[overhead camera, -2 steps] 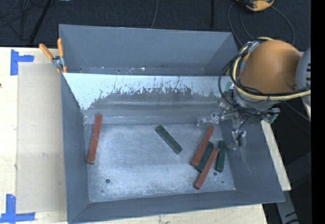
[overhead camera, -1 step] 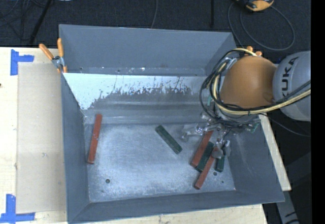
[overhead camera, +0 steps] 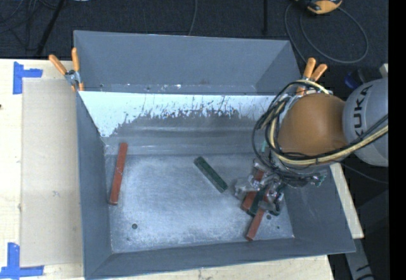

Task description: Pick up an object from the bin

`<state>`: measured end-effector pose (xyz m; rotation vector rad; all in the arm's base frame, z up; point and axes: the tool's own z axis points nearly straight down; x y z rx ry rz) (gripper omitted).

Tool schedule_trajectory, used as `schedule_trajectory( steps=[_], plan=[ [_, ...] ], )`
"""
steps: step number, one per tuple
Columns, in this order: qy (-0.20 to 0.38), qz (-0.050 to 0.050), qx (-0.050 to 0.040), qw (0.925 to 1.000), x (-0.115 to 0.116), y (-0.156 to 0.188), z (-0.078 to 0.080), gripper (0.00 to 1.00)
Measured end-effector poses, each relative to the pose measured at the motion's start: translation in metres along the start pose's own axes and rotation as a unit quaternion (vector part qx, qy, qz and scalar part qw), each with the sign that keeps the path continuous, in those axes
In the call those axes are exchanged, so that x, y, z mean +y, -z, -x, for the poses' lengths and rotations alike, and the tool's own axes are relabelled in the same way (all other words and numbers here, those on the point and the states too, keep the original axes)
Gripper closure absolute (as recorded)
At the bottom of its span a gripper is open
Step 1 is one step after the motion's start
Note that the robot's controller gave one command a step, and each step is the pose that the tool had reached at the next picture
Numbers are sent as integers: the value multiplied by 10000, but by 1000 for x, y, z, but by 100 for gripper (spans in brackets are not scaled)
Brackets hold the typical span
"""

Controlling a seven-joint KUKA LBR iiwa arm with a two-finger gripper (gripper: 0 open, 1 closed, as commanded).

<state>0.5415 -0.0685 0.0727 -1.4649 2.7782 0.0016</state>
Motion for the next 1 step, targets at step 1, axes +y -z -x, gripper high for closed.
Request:
schedule_trajectory(
  steps=[1],
  plan=[
    [4,0,1,10000,0,0,0,100]
  ],
)
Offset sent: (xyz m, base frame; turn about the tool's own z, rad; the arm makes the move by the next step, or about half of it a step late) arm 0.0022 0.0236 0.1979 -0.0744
